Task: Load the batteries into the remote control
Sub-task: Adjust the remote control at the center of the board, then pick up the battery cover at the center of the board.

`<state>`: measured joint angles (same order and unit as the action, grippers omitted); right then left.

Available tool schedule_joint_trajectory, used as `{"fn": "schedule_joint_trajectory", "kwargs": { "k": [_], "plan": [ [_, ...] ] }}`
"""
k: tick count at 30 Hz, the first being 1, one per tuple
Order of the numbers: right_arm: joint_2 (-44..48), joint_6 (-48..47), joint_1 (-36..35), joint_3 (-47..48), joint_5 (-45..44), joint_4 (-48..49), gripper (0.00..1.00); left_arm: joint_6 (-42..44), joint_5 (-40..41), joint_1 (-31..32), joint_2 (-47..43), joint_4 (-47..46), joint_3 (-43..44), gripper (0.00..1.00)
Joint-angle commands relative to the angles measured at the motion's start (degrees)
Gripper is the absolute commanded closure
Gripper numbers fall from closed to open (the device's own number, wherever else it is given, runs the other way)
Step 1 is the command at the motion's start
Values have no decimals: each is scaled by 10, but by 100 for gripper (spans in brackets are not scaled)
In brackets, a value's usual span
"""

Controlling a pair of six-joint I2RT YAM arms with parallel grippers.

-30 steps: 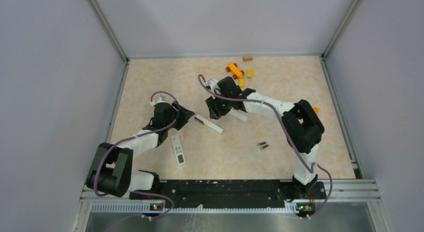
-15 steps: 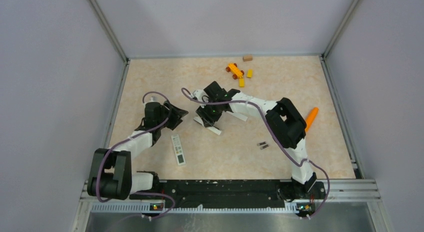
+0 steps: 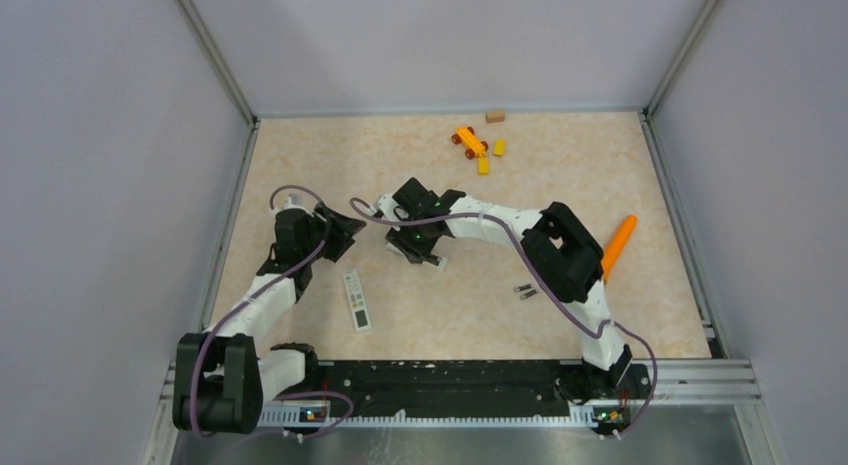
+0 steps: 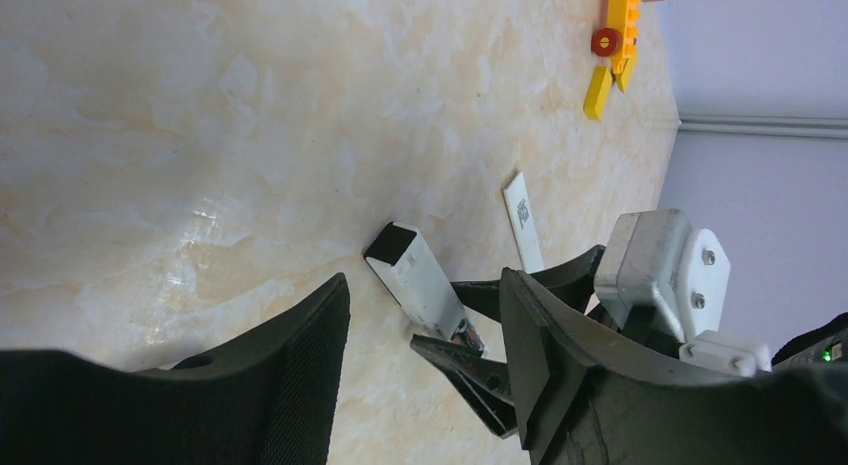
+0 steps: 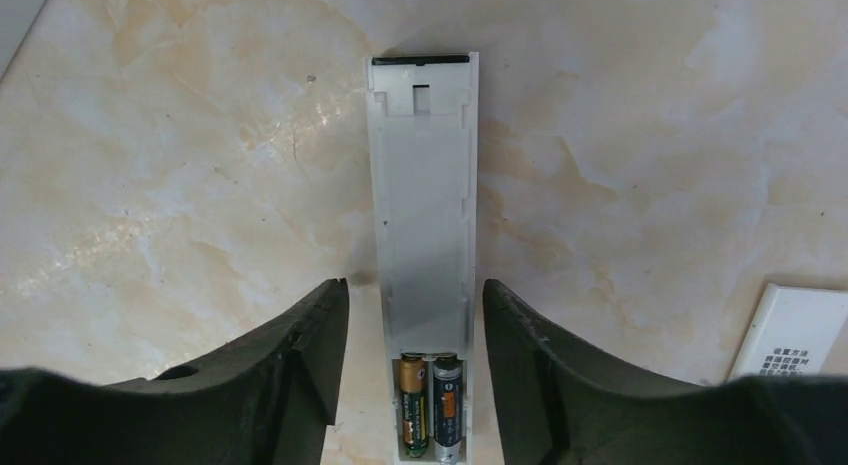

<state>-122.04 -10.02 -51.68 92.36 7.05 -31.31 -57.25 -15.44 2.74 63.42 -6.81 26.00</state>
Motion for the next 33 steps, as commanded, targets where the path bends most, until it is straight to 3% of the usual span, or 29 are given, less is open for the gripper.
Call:
{"fn": "schedule_joint_trajectory", "kwargs": {
  "k": [1, 6, 8, 12, 16, 24, 33],
  "plan": [
    [60, 17, -5, 0, -33, 10, 41, 23, -3, -8, -24, 21, -4, 38],
    [128, 30, 35, -35, -1, 28, 26, 37, -10, -14, -23, 29, 4, 33],
    [143, 32, 62, -44, 6, 34, 25, 42, -11, -16, -21, 29, 7, 29],
    [125, 15, 111, -31, -12, 13, 32, 65, 5, -17, -33, 41, 16, 2],
    [62, -27, 125, 21, -40, -39, 39, 82, 24, -21, -48, 52, 29, 1],
    [-51, -50, 153, 122, -36, -78, 37, 107, 6, -23, -52, 64, 53, 1],
    [-80, -63, 157, 141, -27, -91, 40, 119, -56, -23, -35, 46, 70, 1]
  ]
}}
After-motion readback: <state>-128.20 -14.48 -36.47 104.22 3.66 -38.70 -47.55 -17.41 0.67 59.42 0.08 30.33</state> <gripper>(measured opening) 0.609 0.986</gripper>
